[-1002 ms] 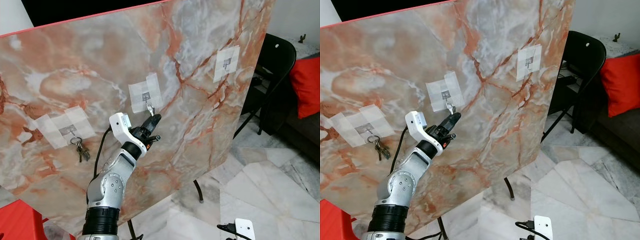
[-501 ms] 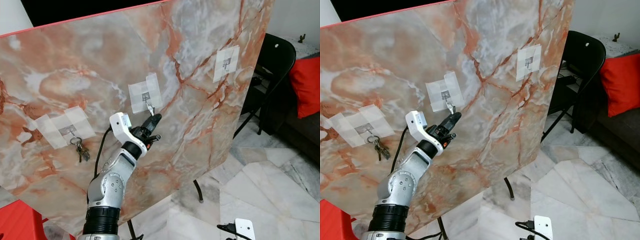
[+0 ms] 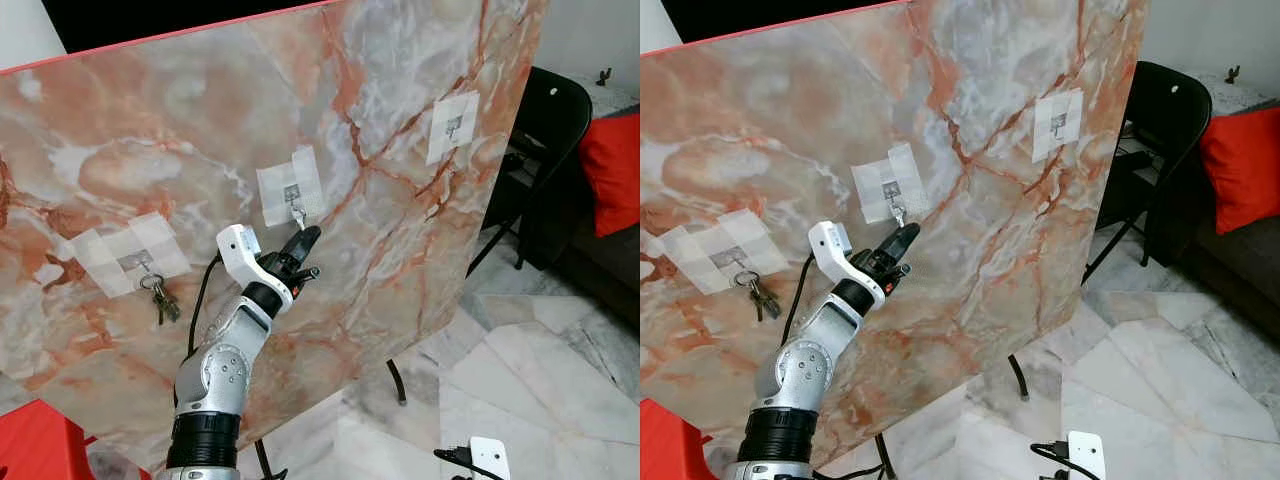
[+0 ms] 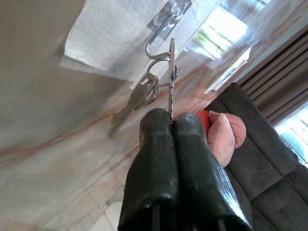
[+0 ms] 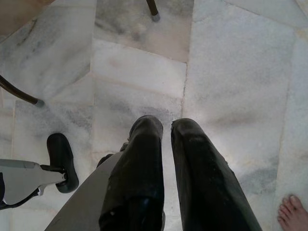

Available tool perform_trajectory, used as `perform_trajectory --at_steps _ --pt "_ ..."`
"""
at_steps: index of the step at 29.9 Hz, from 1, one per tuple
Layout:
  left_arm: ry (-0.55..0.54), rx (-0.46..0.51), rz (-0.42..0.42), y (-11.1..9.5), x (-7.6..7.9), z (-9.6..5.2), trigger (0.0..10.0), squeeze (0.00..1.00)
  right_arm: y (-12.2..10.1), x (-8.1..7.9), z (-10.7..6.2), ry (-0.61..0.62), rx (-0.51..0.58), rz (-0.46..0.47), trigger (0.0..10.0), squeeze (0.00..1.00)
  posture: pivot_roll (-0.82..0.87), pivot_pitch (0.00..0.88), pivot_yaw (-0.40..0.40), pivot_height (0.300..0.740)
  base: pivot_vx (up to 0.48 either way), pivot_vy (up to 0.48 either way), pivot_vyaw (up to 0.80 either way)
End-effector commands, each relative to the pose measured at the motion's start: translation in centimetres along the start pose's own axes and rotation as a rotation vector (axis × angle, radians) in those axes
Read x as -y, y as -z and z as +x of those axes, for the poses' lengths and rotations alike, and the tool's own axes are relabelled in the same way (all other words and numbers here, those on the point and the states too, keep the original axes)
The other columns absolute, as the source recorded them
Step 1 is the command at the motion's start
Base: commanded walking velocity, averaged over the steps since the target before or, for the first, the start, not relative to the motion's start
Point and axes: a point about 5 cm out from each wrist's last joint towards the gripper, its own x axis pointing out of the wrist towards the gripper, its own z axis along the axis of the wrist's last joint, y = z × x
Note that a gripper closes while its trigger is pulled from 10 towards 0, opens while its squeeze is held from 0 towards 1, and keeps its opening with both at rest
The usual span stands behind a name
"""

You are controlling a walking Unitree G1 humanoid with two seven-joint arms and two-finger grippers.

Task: Hang keys on a hook

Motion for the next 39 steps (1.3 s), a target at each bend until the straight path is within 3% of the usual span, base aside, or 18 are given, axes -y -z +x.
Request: perform_trajectory --at_steps 1,39 --pt "0.0 0.0 -0.013 -0.07 0.02 0.23 10.0 0.0 0.09 -0.15 0.0 -0.006 -0.004 0.003 10.0 0.0 -0.05 0.0 0.035 0.734 0.0 0.0 0.0" --pt "-0.012 -0.039 -0.058 0.92 -0.36 -0.31 10.0 0.0 0.11 -0.16 0.0 -0.006 -0.004 0.002 10.0 0.0 -0.05 0.0 0.035 0.734 0.0 0.0 0.0"
